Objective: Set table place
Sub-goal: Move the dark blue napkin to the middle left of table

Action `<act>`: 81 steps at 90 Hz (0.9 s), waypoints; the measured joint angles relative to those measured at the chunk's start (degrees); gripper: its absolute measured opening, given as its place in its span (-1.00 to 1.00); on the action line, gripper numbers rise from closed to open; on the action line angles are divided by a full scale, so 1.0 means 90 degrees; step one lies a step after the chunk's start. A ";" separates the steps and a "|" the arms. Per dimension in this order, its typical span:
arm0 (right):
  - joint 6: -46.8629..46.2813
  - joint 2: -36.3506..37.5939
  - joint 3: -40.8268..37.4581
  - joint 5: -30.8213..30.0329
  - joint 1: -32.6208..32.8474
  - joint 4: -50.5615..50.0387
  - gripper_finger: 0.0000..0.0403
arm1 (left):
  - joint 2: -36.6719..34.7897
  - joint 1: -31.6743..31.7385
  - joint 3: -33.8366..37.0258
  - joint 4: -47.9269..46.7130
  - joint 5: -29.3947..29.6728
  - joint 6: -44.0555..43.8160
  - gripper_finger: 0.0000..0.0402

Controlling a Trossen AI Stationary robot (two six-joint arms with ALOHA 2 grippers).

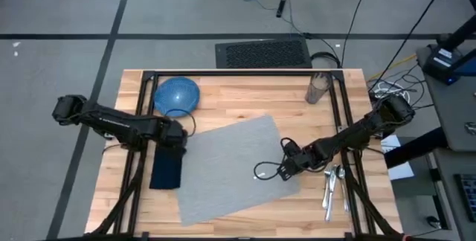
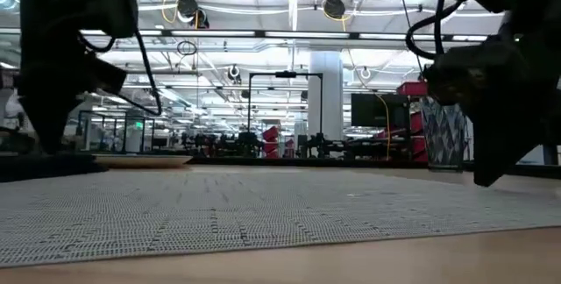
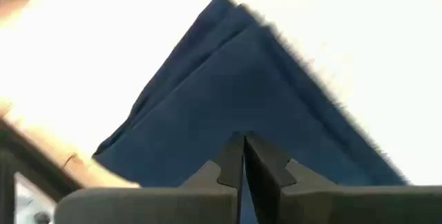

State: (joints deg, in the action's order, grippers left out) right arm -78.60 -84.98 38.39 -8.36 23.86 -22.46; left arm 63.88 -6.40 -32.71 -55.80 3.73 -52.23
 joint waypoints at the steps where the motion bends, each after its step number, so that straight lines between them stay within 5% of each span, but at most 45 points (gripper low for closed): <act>1: 0.0002 0.0005 0.0000 -0.0008 0.0000 0.0000 -1.00 | 0.0000 -0.0001 -0.0001 0.0002 -0.0035 0.0000 -1.00; 46: 0.0019 0.0041 0.0018 -0.0119 -0.0007 0.0047 -1.00 | 0.0000 -0.0018 0.0719 0.0039 -0.1203 0.0055 -1.00; 81: -0.0409 0.0634 0.0167 -0.0599 0.0234 -0.0370 -1.00 | -0.0090 -0.0007 0.0276 0.0169 -0.0976 -0.0163 -1.00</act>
State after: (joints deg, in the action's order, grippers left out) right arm -82.29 -79.27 39.90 -13.75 25.96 -25.79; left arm 63.07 -6.46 -30.23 -54.27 -5.05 -53.69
